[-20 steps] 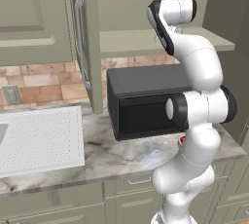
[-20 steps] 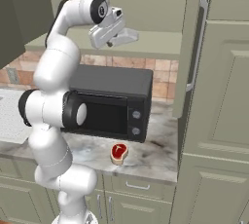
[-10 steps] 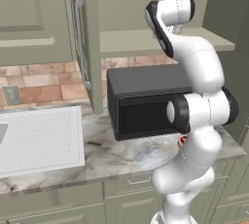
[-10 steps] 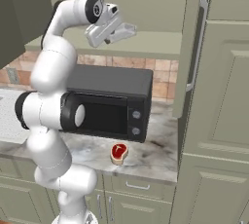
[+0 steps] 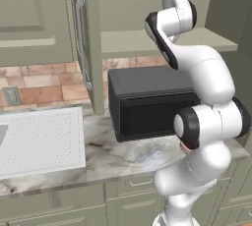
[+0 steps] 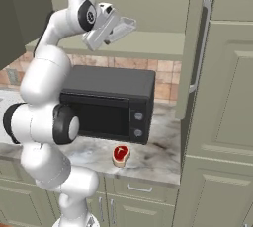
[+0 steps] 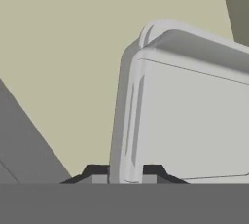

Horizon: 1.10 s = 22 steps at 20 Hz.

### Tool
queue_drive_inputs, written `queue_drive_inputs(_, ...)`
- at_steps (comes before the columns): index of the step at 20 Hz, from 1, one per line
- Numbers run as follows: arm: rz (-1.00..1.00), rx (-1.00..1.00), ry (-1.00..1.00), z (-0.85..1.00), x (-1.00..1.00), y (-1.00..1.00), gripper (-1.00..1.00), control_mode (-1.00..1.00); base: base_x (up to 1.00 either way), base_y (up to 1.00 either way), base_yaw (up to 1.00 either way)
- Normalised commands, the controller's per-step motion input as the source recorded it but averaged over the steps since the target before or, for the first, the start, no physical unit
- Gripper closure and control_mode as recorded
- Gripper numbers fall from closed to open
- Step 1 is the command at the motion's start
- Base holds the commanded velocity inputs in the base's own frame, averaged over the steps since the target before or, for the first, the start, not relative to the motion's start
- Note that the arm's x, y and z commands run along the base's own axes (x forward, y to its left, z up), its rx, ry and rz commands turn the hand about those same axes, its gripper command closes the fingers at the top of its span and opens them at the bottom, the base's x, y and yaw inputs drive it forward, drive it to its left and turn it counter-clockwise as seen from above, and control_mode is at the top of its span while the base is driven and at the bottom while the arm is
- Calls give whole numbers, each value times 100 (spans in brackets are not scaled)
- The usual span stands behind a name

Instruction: Retrieve the tupperware from the cabinet, then place the raw meat into the tupperware to avoid contamination.

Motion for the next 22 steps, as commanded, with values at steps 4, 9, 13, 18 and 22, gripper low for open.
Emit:
queue_drive_inputs(4,0,-3,-5,1,-27,11,100,-100,0,0,0)
queue_drive_inputs(9,-1,-5,-8,10,-47,7,100,-100,0,0,0)
queue_drive_inputs(13,-2,-2,-3,16,-55,8,100,-100,0,0,0)
queue_drive_inputs(18,-4,0,0,11,-60,10,100,-100,0,0,0)
queue_drive_inputs(22,-5,0,0,16,-76,15,100,-100,0,0,0)
